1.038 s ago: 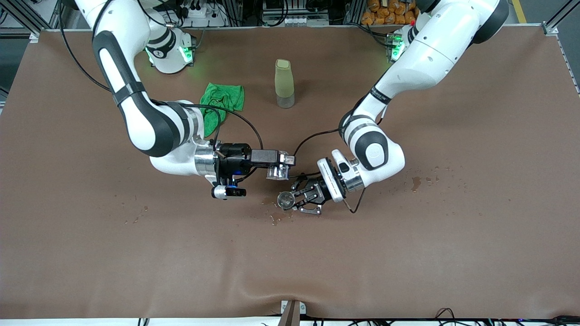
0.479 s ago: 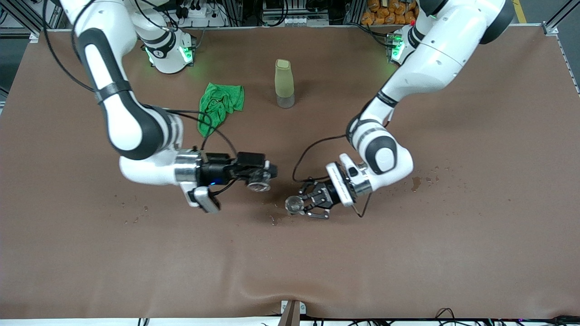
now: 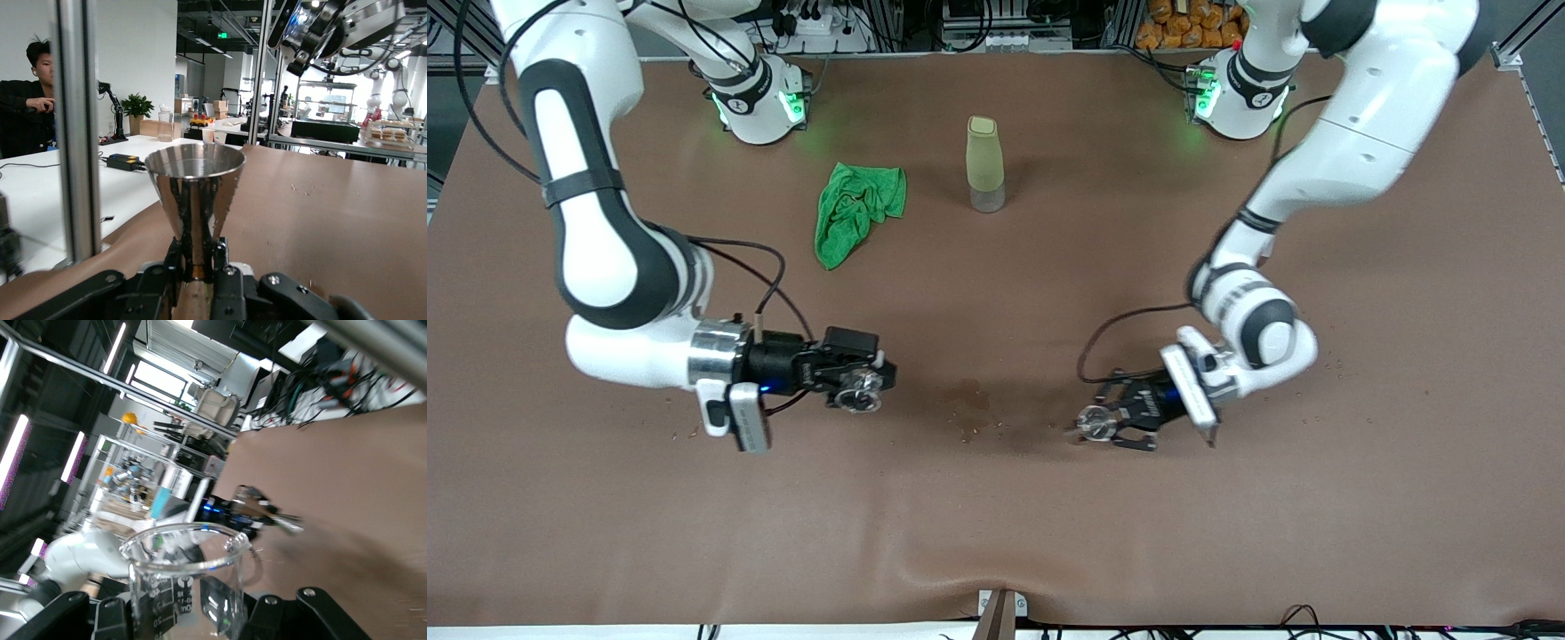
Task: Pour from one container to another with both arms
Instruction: 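Turn the beaker upright with the right gripper while the left gripper draws back, then lower the beaker with the right gripper while the left gripper lowers the jigger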
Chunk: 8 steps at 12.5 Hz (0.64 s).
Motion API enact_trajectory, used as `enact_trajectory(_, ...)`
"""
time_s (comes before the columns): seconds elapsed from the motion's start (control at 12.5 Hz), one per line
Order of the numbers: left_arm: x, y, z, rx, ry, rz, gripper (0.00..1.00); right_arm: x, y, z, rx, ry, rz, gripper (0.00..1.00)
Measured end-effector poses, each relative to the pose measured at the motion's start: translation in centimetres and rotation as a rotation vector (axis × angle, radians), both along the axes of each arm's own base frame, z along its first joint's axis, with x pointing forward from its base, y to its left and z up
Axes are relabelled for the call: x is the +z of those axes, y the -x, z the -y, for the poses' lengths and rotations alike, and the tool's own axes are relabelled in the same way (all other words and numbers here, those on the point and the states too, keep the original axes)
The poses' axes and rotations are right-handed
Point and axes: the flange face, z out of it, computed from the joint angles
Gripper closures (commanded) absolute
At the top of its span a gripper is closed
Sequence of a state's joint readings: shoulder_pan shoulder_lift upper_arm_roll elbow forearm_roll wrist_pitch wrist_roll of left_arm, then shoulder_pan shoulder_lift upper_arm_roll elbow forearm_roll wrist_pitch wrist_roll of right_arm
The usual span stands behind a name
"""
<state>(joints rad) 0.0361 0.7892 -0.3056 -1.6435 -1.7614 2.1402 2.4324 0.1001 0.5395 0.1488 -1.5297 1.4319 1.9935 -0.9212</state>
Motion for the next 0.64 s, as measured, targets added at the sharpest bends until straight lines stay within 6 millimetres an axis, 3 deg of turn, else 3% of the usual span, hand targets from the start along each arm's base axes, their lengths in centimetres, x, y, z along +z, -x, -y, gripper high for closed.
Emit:
enact_trajectory(0.16,-0.9,-0.1,-7.1,-0.057,-0.019,0.023,1.0,-2.4,-0.7,3.9,0.031,0.041,0.086,1.0)
enact_trajectory(0.4,-2.6,1.6,-17.6,-0.151,-0.056,0.031,1.0,-6.6,-1.6,10.5,0.064,0.121,0.21,1.0)
enact_trajectory(0.64,-4.0,4.1,-25.8,-0.227,-0.085,0.024,1.0,-9.8,-1.8,16.8,0.114,0.212,0.378,1.0)
